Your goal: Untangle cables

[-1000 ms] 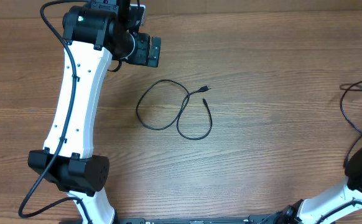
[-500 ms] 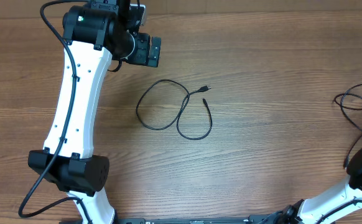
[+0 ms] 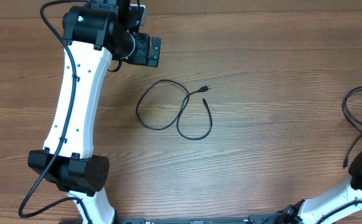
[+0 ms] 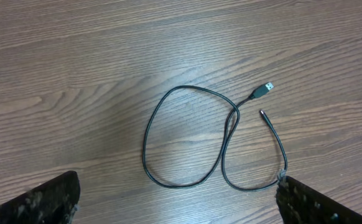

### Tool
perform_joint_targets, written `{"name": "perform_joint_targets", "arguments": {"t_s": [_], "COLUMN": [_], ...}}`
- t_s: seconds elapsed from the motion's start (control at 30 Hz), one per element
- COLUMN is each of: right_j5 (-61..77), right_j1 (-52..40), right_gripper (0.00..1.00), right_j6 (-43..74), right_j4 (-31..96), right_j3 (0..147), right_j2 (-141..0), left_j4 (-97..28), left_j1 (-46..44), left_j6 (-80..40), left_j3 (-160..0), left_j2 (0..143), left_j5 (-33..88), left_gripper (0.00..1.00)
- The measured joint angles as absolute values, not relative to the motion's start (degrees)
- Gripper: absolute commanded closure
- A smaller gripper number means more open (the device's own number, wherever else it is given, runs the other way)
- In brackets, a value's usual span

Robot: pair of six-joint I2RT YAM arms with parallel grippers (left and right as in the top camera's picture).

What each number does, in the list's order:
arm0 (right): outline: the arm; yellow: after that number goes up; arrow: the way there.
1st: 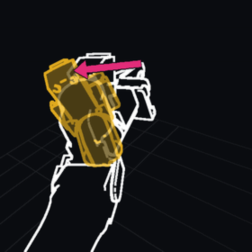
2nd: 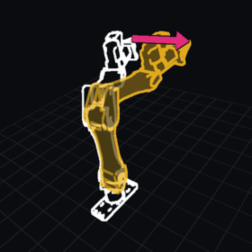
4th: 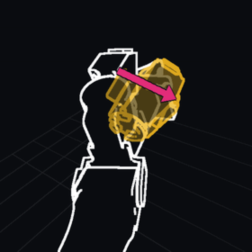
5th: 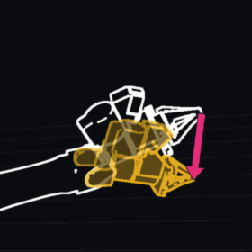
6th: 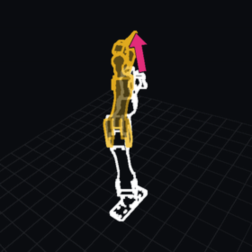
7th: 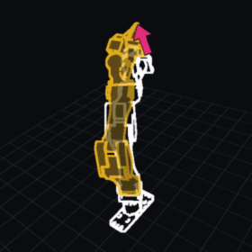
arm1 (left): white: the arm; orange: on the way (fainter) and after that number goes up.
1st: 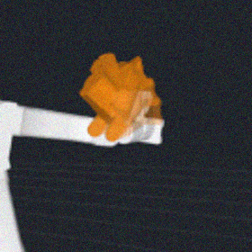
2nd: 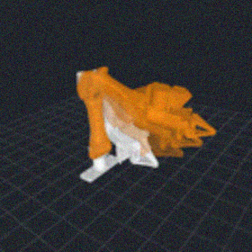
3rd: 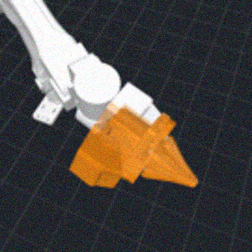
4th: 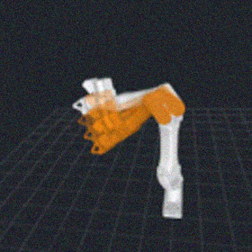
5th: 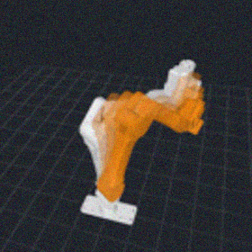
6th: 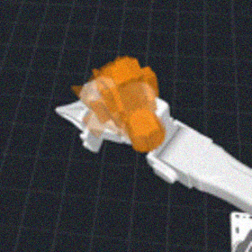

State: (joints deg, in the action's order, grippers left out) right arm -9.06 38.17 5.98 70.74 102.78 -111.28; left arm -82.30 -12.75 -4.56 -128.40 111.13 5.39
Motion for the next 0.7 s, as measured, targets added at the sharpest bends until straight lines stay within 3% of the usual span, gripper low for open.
{"name": "perform_joint_targets", "arguments": {"t_s": [0.37, 0.7], "right_j5": [24.6, 30.9], "right_j1": [35.5, 11.2], "right_gripper": [0.00, 0.00], "right_j6": [0.3, -1.5], "right_j4": [75.5, 70.7], "right_j3": [102.8, 102.8], "right_j2": [-111.3, -111.3], "left_j4": [-82.3, -82.3], "left_j1": [-12.8, -12.8], "left_j6": [-4.5, -4.6], "left_j3": [-128.4, -128.4], "left_j2": [111.1, 111.1], "left_j5": [5.4, 5.4], "left_gripper": [0.00, 0.01]}}
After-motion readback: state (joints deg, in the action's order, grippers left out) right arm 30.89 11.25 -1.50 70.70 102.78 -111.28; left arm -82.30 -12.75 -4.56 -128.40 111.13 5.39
